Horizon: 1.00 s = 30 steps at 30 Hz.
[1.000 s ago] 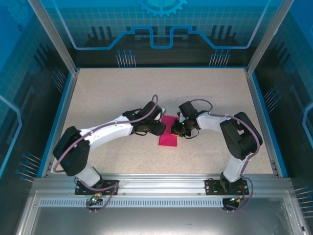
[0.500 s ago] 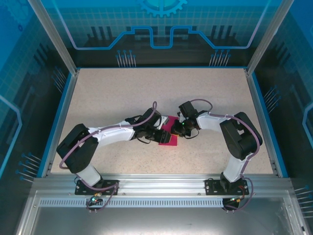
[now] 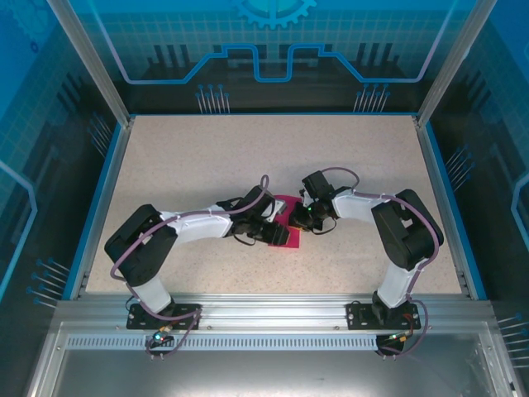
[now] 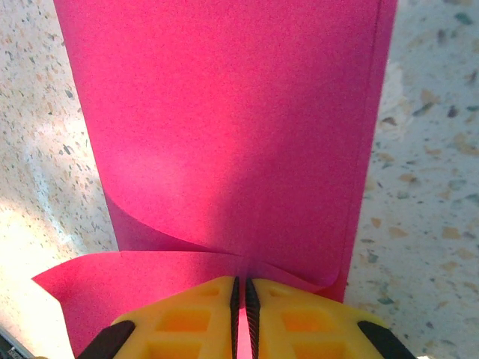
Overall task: Fold a paper plane with a square sheet of paper (fold left side to right side)
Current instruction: Fold the triangle a second time at the center of the table.
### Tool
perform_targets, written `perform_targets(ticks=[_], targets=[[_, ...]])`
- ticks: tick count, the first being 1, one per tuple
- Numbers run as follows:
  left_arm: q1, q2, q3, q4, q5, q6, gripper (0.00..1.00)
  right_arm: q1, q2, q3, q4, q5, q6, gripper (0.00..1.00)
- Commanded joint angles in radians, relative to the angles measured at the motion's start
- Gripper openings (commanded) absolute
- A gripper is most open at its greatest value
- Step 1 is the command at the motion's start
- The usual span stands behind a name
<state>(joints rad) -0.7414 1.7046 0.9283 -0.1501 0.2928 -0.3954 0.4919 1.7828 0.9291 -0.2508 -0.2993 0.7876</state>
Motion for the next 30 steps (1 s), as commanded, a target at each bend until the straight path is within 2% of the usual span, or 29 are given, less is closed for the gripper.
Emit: perform_targets(ticks=[1,21,30], targets=[[0.000,0.018,-0.027,0.007,-0.011,-0.020,0.40,0.001,0.024,-0.024,-0.030,0.033,-0.018,0.15],[0.000,0.038,-0.107,0.042,0.000,-0.054,0.35,-0.007,0.024,-0.015,-0.038,0.028,-0.033,0.15],[0.001,0.024,-0.191,0.092,0.008,-0.102,0.27,-0.044,-0.009,-0.010,-0.009,-0.064,-0.096,0.15]])
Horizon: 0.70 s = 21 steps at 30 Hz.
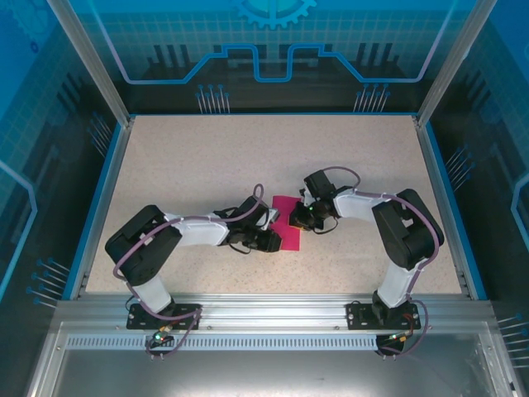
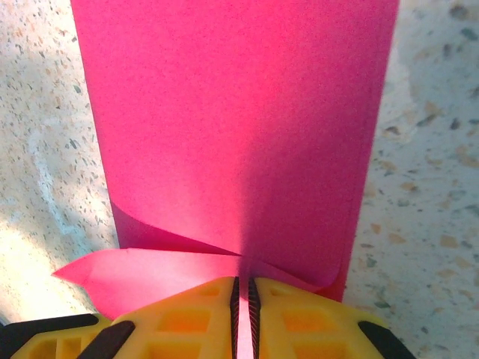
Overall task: Fold a paper plane with a square sheet of paper (fold left side to right side)
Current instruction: Fold the triangle a second time at the center of the table.
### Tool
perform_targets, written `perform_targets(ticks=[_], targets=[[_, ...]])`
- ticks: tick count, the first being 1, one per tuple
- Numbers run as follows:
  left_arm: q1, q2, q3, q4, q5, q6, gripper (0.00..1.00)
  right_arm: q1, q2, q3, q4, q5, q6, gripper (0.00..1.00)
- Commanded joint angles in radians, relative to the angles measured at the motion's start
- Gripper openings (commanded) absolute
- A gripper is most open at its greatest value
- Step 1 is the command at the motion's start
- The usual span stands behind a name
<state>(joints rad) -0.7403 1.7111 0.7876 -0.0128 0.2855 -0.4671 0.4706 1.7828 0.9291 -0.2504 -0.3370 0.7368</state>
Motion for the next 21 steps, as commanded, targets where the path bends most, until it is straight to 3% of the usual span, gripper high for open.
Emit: perform_targets(ticks=[1,9,21], targets=[[-0.001,0.019,-0.056,-0.040,0.015,-0.033,0.26,-0.025,-0.019,-0.009,-0.009,-0.034,-0.058,0.15],[-0.001,0.019,-0.064,-0.035,0.014,-0.041,0.21,-0.043,-0.144,-0.015,-0.049,-0.130,-0.159,0.13],[-0.001,0.016,-0.068,-0.044,0.000,-0.039,0.19,0.092,-0.029,0.028,-0.029,-0.162,-0.139,0.11]])
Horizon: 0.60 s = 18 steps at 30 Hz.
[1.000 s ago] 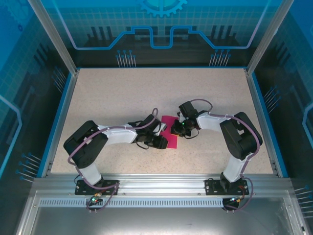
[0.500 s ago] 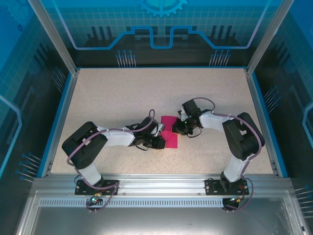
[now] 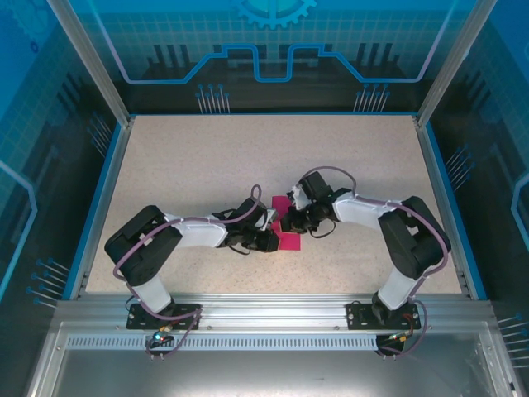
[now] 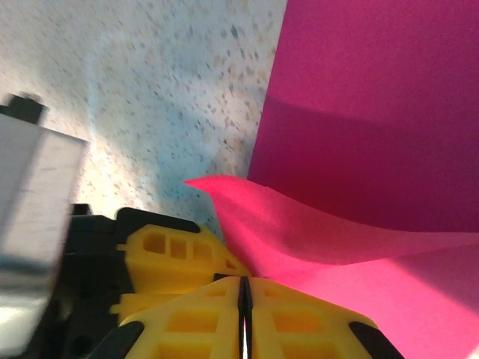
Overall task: Fold a paper plane with a square sheet of paper (fold left side to right side)
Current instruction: Fold the triangle a second time at the center of the table.
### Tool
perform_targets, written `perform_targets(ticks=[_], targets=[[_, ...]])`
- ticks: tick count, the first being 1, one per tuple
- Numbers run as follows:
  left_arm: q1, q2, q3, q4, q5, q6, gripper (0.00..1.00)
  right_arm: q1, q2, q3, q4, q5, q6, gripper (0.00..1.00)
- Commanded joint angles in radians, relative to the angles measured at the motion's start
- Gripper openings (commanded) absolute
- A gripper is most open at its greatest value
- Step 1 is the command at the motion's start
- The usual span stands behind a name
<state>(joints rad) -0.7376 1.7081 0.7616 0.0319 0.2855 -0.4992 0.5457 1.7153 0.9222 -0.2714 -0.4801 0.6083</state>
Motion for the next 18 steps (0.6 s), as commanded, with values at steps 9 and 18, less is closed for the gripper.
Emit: perform_targets(ticks=[9,18], targets=[[-0.002,0.018,-0.039,-0.108,-0.018,-0.007,0.18,0.034,0.123,0.085,-0.087,0.048,-0.058,0.11],[0.001,0.040,-0.043,-0.115,-0.019,-0.002,0.17,0.026,0.166,0.117,-0.165,0.112,-0.127,0.11]])
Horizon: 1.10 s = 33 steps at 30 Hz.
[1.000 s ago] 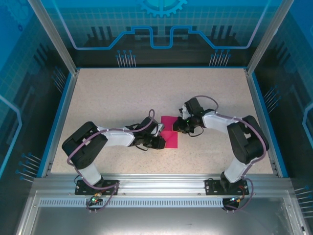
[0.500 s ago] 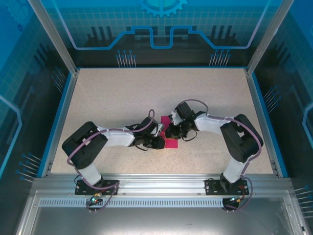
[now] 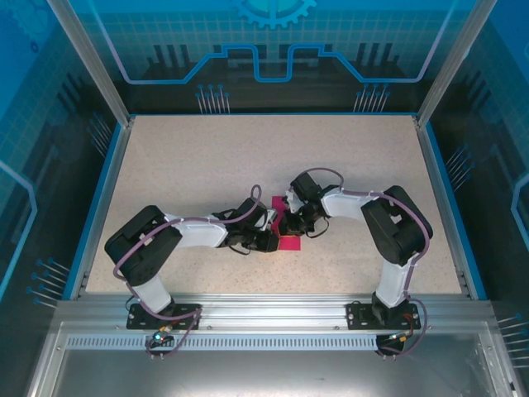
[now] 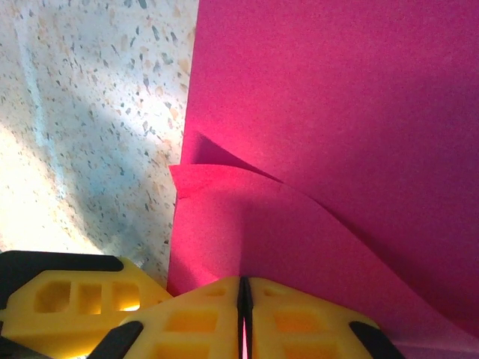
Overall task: Fold a paper plane with a square sheet of paper (fold left side to right side)
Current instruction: Fold the triangle a second time at the center of the table.
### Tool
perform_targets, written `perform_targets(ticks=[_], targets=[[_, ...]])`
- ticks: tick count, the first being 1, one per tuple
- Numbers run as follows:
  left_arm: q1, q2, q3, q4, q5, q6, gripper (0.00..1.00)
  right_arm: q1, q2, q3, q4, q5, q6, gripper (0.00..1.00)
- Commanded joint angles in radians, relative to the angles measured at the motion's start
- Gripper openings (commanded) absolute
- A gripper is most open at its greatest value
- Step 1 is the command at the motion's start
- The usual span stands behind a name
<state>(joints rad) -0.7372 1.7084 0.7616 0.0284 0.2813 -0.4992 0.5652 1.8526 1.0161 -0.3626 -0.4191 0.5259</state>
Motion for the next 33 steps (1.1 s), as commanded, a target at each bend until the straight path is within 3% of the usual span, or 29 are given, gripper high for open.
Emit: perform_targets(ticks=[1,23,33], targets=[[0.000,0.042,-0.044,-0.110,-0.014,-0.004,0.16,0.000,0.029,0.025,-0.080,0.055,-0.053,0.11],[0.001,0.058,-0.055,-0.083,-0.002,-0.010,0.15,-0.198,0.067,0.082,-0.134,0.043,-0.187,0.12],[0.001,-0.064,0.080,-0.159,0.081,0.035,0.23,-0.196,0.089,0.035,-0.092,-0.002,-0.170,0.12]])
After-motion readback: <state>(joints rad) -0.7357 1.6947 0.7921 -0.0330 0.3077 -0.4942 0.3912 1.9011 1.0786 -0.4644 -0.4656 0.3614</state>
